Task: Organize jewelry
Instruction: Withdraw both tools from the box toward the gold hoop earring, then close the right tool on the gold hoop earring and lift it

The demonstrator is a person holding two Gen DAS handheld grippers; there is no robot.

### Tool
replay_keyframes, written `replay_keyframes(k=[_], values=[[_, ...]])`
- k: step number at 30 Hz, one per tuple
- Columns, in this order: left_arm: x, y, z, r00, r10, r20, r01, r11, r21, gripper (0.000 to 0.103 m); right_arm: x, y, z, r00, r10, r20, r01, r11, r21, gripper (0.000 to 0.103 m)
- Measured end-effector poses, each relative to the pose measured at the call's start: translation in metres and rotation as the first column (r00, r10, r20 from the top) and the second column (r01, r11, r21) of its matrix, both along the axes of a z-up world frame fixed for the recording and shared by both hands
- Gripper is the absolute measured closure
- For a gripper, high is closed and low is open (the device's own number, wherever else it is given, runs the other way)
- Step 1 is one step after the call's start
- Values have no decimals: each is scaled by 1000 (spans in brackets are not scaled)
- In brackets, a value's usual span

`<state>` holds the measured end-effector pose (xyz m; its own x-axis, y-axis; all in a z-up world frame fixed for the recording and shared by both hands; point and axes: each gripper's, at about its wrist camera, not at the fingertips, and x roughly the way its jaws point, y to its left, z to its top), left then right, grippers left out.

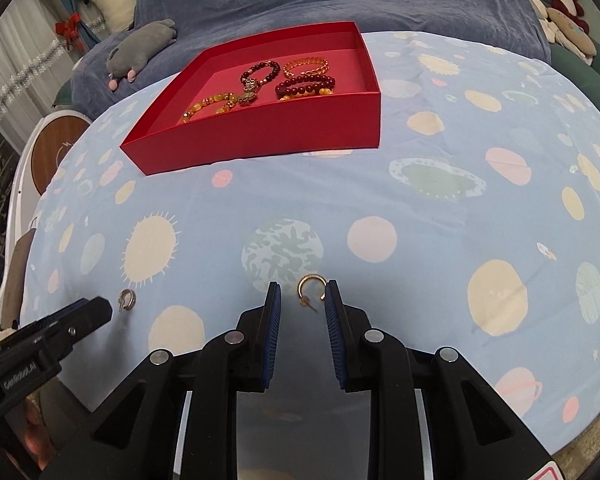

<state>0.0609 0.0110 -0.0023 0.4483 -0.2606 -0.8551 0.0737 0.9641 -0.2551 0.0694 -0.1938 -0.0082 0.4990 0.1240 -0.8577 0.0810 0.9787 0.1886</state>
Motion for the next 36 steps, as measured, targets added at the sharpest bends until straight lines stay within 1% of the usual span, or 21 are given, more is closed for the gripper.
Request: replay_keyframes(k=[8, 12, 17, 20, 22, 27, 29, 30, 36], values=[[1, -4, -7, 1000, -7, -8, 7, 1000, 13, 60, 4, 7, -6, 1000, 6, 3, -6, 1000, -26, 80], [2, -7, -9, 1000, -13, -4, 13, 1000, 19, 60, 4, 7, -6, 1000, 7, 6, -7, 999, -48, 87], [4, -11, -9, 1000, -26, 12, 26, 999, 36, 60, 1, 3, -5, 1000, -9, -2, 9, 1000, -26, 87], [4, -13, -10, 999, -29, 21, 28, 998, 48, 65, -6, 3, -5, 1000, -15, -7, 14, 1000, -12, 87], [5, -15, -11, 999, -34, 25, 33, 998, 52, 72, -11, 3, -5, 1000, -18, -10, 18, 1000, -2, 87], [5, -21, -11, 998, -50, 36, 48, 996, 76, 76, -21, 4, -5, 1000, -18, -15, 18, 1000, 14, 87], [6, -23, -12, 998, -58, 39, 54, 995, 88, 80, -23, 4, -4, 1000, -16, -15, 16, 1000, 17, 87], [6, -24, -12, 997, -59, 40, 55, 994, 92, 84, -24, 5, -4, 1000, -15, -16, 15, 1000, 18, 87], [7, -25, -13, 997, -66, 40, 62, 993, 101, 86, -28, 6, -3, 1000, -10, -18, 10, 1000, 21, 87]])
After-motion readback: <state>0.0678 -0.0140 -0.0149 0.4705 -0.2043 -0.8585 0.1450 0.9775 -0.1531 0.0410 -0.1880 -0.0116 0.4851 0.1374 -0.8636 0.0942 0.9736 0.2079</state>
